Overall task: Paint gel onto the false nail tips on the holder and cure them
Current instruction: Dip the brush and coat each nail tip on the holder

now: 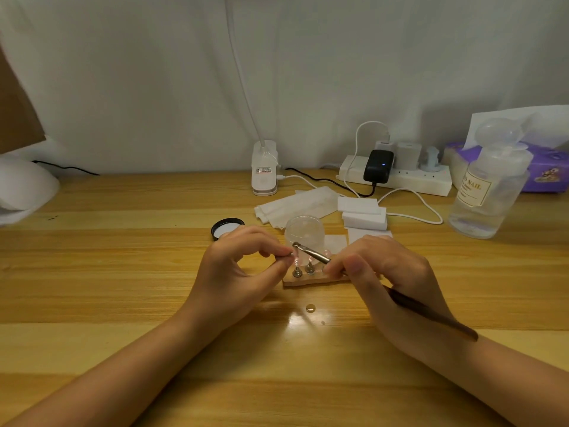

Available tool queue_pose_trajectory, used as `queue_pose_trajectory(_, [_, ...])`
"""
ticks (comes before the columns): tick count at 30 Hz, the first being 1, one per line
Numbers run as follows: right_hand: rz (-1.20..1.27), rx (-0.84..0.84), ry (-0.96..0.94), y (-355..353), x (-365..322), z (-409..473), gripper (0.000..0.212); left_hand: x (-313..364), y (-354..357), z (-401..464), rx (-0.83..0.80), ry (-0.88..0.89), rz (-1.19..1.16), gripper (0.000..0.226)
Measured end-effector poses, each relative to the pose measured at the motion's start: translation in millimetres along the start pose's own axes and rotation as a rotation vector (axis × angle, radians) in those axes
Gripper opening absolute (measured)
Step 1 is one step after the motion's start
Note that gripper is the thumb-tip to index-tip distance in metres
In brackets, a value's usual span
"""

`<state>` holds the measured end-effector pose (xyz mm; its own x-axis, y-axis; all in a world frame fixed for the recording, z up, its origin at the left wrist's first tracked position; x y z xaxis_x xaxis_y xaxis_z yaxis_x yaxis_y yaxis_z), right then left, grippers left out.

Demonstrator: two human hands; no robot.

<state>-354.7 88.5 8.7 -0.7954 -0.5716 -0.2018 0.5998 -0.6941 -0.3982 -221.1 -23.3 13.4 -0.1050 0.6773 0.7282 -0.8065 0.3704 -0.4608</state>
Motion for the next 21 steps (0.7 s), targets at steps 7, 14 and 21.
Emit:
queue_pose_trajectory(7, [0.026,0.017,-0.024,-2.6,-2.3,-0.5,0.058,1.9,0.4,0.0,-0.007,0.017,0.032,0.01])
queue_pose_trajectory(14, [0.037,-0.008,0.011,0.5,-0.2,-0.2,0.049,2.3,0.7,0.2,0.0,0.021,0.029,0.011])
queue_pose_trajectory(21, [0.063,0.023,0.011,-2.4,-1.5,-1.2,0.057,3.3,1.1,-0.8,-0.013,0.031,0.06,0.012])
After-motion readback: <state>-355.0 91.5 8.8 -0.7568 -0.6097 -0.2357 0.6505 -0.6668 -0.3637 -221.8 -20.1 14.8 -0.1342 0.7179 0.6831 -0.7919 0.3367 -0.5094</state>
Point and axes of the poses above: each hand's wrist, its own z-axis towards the middle knuckle, its own y-axis out of the palm, x = y × z, the point moved 4 cm from there along z, towards the middle knuckle, and after that the axes turned 14 degrees about -y, right-handed, at the moved point
